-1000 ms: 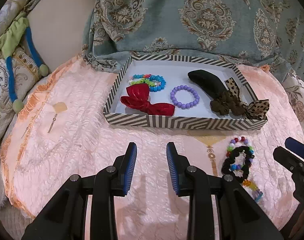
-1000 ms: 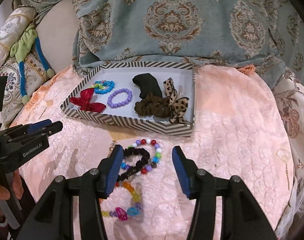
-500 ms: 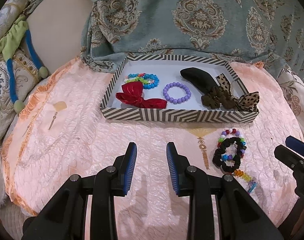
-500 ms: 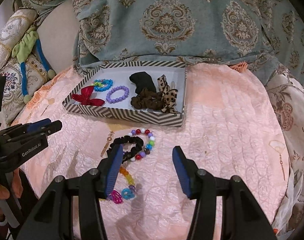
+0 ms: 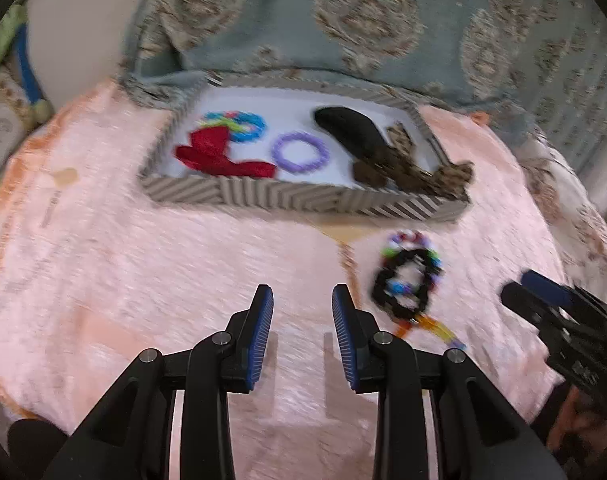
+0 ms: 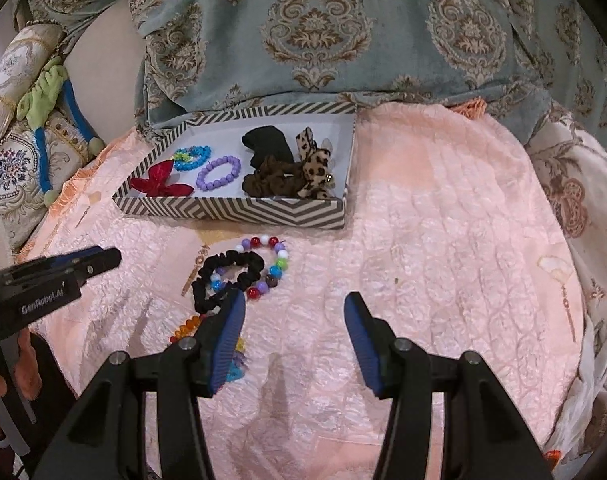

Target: Organize jewelry

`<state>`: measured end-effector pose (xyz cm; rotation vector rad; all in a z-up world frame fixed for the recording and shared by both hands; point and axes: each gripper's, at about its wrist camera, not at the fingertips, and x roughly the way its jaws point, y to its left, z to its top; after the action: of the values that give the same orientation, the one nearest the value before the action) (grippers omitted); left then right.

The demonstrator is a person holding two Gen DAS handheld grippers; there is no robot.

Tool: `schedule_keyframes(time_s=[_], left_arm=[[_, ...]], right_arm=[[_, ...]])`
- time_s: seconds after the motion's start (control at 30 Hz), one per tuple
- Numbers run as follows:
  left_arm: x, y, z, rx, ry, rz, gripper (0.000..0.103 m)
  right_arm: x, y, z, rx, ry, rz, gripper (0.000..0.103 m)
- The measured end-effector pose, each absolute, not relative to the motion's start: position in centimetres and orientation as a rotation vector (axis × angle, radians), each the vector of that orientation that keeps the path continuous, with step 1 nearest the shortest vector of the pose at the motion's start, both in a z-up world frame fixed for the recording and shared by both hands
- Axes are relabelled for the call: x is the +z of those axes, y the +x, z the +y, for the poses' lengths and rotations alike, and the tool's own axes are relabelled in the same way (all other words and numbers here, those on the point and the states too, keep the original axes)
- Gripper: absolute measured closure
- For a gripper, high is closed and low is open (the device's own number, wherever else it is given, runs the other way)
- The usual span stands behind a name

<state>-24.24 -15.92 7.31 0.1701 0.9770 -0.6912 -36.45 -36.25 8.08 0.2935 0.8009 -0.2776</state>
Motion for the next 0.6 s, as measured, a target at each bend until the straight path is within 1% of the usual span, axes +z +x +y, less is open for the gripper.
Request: schedule_keyframes(time_s=[0.27,0.3,0.4,0.5,0.6], left_arm=[[5.1,-26.6,-18.2,-0.860,0.189,1.075,0.085],[4.8,-26.8,-18.4,-0.878,0.189,1.090,0.085],[4.4,-27.4,-19.0,-0.915,0.197,1.107,0.085],[4.0,-27.6,-19.2,-0.905,0.222,1.103,0.085],[3.5,-27.0,-19.2,-0.905,0.207,1.123,0.085]], right_arm=[[6.9,-35.7,-37.2,-0.222,0.344,0.819,0.049],[6.8,-35.3,-37.2,-0.203,0.349,0.821,0.051],[6.7,-33.9,-37.1,-0.164,0.332,0.832,0.062],[6.4,-32.1,-37.1,-0.111,0.326,0.850,0.064],[6.0,-30.3,-36.9,-0.067,0.311,0.877,0.064]])
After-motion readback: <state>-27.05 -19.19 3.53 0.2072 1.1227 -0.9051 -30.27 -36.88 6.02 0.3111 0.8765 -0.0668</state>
